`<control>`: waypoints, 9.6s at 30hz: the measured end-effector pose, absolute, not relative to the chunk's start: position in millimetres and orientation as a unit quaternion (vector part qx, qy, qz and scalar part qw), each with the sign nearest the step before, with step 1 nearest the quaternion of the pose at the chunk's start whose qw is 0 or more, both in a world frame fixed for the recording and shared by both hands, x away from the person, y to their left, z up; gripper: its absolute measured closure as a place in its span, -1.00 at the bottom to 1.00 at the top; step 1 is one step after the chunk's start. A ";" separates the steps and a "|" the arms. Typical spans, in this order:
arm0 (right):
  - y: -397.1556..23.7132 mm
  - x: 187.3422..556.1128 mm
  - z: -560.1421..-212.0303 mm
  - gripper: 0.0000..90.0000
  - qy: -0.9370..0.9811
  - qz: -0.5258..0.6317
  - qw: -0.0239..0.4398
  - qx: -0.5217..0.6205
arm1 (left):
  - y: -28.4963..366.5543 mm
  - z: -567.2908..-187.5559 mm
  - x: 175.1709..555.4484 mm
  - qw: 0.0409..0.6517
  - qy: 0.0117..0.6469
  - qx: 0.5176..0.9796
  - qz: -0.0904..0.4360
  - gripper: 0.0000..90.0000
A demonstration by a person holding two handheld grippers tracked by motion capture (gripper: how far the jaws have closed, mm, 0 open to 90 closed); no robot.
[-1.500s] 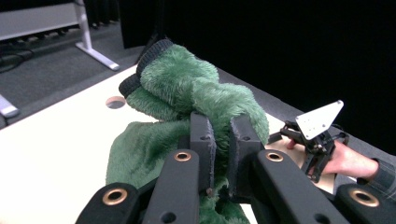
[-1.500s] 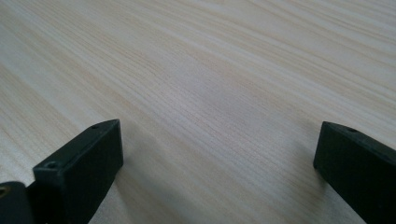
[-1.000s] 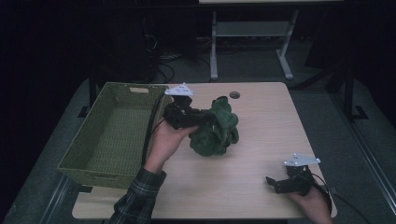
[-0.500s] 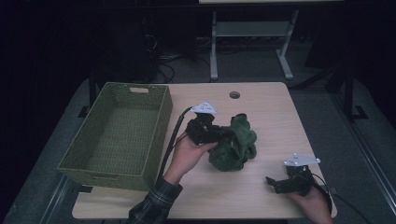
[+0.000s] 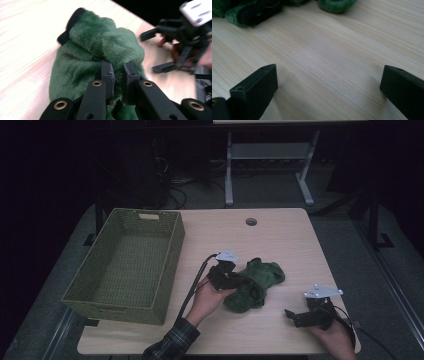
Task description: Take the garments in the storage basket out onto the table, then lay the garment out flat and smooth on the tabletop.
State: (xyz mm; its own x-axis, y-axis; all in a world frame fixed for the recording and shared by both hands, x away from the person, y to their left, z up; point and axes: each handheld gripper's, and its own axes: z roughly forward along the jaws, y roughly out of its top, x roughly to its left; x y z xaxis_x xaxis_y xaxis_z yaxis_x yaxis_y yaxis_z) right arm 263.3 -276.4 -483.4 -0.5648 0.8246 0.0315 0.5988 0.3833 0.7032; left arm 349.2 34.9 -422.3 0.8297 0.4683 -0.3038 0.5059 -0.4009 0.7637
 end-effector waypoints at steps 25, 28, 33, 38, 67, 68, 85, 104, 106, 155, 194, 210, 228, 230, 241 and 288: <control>-276.4 263.4 -483.4 -0.98 0.815 0.343 0.165 0.436 | 48.9 -417.0 335.2 0.453 0.267 0.850 0.022 0.19; -276.4 263.3 -483.4 -0.98 0.815 0.343 0.165 0.436 | 51.3 -413.7 328.0 0.454 0.264 0.851 0.022 0.32; -276.3 263.4 -483.4 -0.98 0.815 0.343 0.164 0.437 | 54.5 -416.7 306.4 0.457 0.248 0.854 0.016 0.54; -276.0 262.8 -483.0 -0.95 0.815 0.341 0.165 0.438 | 51.0 -423.3 296.8 0.451 0.241 0.859 0.004 0.60; -228.4 261.4 -470.2 -0.06 0.828 0.411 0.077 0.373 | 37.6 -469.3 294.2 0.383 0.228 0.894 0.051 0.64; -221.6 263.7 -471.5 0.01 0.830 0.413 0.068 0.370 | 38.3 -469.2 294.9 0.382 0.227 0.894 0.049 0.68; -209.3 272.9 -466.2 0.88 0.831 0.400 0.081 0.377 | 43.0 -454.2 295.0 0.433 0.245 0.868 0.001 0.85; -247.2 265.9 -448.9 0.90 0.821 0.399 0.132 0.388 | 94.6 -426.2 303.5 0.468 0.288 0.835 0.013 0.85; -249.8 264.7 -448.4 0.90 0.819 0.398 0.135 0.390 | 97.3 -427.2 303.3 0.468 0.292 0.834 0.013 0.85; -250.7 258.8 -469.4 0.99 0.842 0.359 0.101 0.390 | 101.5 -467.3 293.9 0.384 0.297 0.874 -0.026 0.99; -227.1 257.2 -452.8 0.39 0.827 0.405 0.073 0.382 | 59.8 -409.4 362.4 0.428 0.239 0.871 0.020 0.25; -220.9 262.8 -460.3 0.77 0.838 0.382 0.069 0.385 | 15.7 -416.6 388.2 0.424 0.212 0.880 0.002 0.07; -229.4 261.4 -451.9 0.87 0.834 0.382 0.097 0.387 | 23.4 -401.5 383.5 0.422 0.203 0.884 0.001 0.95; -234.7 263.4 -447.3 0.87 0.829 0.383 0.111 0.391 | 37.3 -394.2 380.0 0.432 0.216 0.875 0.007 0.95; -232.6 287.0 -420.8 0.88 0.826 0.391 0.160 0.374 | 92.8 -393.4 361.9 0.434 0.283 0.854 0.033 0.96; -214.7 370.9 -450.7 0.47 0.800 0.371 0.126 0.454 | 37.1 -407.9 412.4 0.389 0.278 0.876 0.060 0.29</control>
